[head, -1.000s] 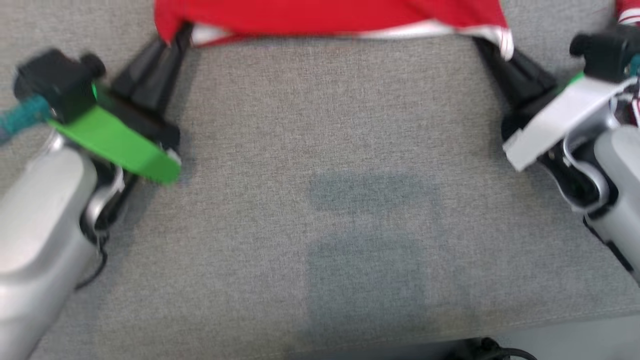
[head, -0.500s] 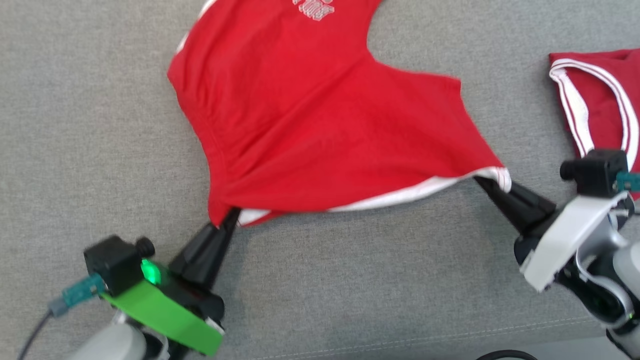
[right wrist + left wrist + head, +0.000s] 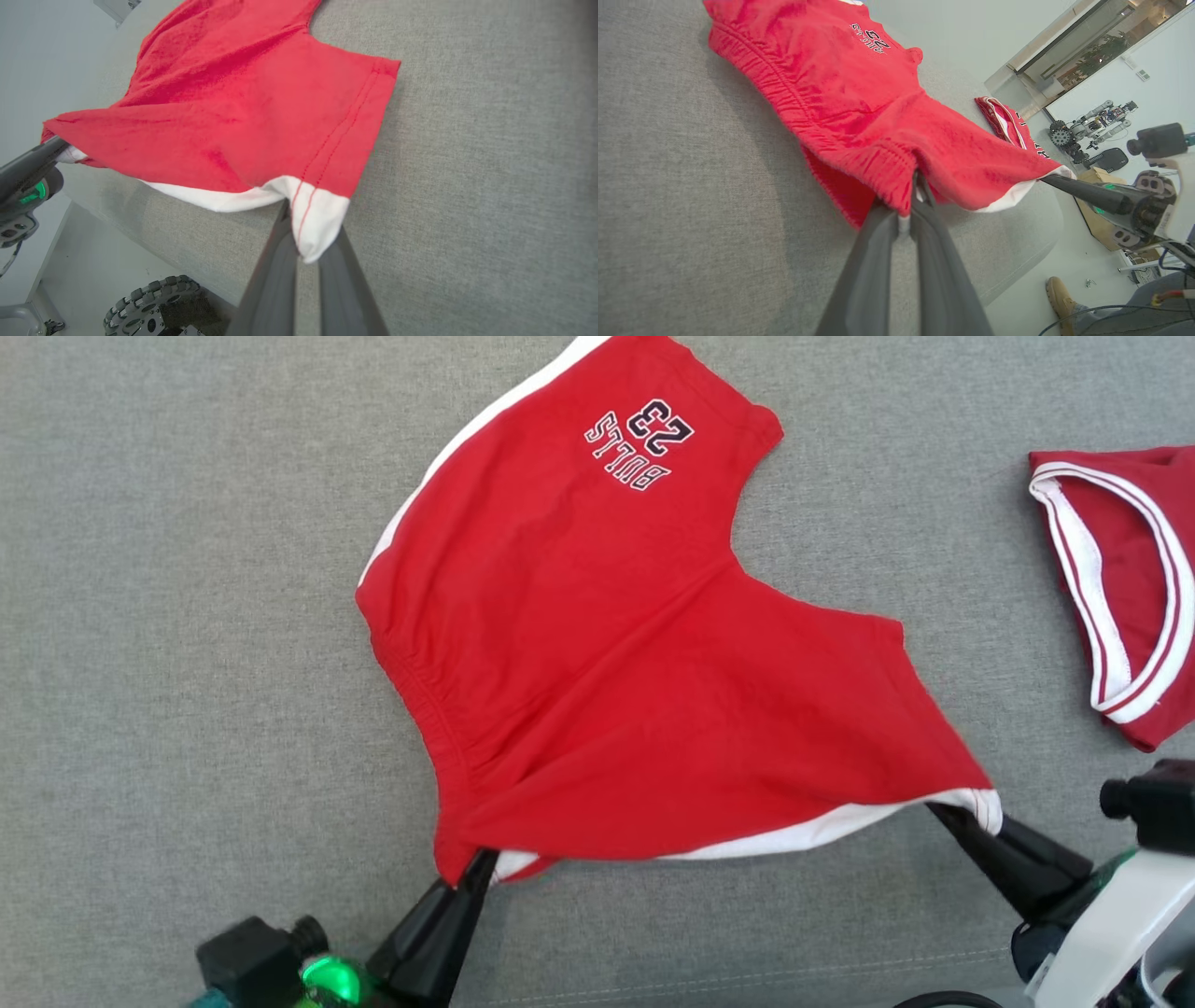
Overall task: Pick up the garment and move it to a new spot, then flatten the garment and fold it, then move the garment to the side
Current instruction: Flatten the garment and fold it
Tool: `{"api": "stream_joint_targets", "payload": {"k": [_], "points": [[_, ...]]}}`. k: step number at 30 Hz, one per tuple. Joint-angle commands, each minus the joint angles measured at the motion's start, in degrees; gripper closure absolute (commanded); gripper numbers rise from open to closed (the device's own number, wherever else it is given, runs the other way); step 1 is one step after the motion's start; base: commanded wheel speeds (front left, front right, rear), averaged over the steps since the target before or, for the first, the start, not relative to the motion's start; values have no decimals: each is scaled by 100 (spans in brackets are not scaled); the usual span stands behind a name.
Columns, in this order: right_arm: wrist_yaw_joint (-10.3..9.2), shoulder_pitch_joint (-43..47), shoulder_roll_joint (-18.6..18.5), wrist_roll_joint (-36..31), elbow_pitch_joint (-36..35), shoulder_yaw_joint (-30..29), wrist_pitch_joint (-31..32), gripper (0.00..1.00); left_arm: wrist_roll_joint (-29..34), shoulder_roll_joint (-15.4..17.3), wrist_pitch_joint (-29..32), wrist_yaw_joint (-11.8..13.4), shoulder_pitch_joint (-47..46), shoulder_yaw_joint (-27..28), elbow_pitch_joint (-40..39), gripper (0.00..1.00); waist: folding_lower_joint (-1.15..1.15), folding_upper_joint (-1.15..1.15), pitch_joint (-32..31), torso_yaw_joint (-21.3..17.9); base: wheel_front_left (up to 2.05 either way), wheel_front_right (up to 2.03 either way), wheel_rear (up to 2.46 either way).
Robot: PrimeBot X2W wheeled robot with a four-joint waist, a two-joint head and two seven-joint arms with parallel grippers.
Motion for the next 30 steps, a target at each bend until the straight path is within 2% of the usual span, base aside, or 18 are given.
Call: {"api": "stream_joint_targets", "payload": {"k": [1,4,7,12,15,22,30], "points": [[-2,-122,20,12,-193,-144,174,100,-260,-112,-14,-114,52,153,-219,100,1,0,100,14,0,0,0],[-2,-684,48,259,-334,-260,697,100,-539,0,88,-276,-136,345,-413,100,1,0,346,32,0,0,0],[-2,-1576,30,495,-120,-333,1308,100,-930,-65,421,-402,-579,453,-624,100,1,0,668,190,0,0,0],[-2,-3242,137,802,640,-453,2285,100,-1500,-277,1107,-312,-1602,640,-672,100,1,0,1037,653,0,0,0],[-1,-4089,176,584,1144,-364,2675,100,-1777,-550,1441,-139,-2241,720,-369,100,1,0,1147,934,0,0,0],[-2,-5528,642,195,2290,-81,3017,100,-1893,-1228,1731,293,-3450,757,750,100,1,0,1246,1329,0,0,0],[-2,-6604,779,-162,3318,-25,3050,100,-1780,-1820,1721,396,-4192,638,1576,100,1,0,1352,1688,0,0,0]]}}
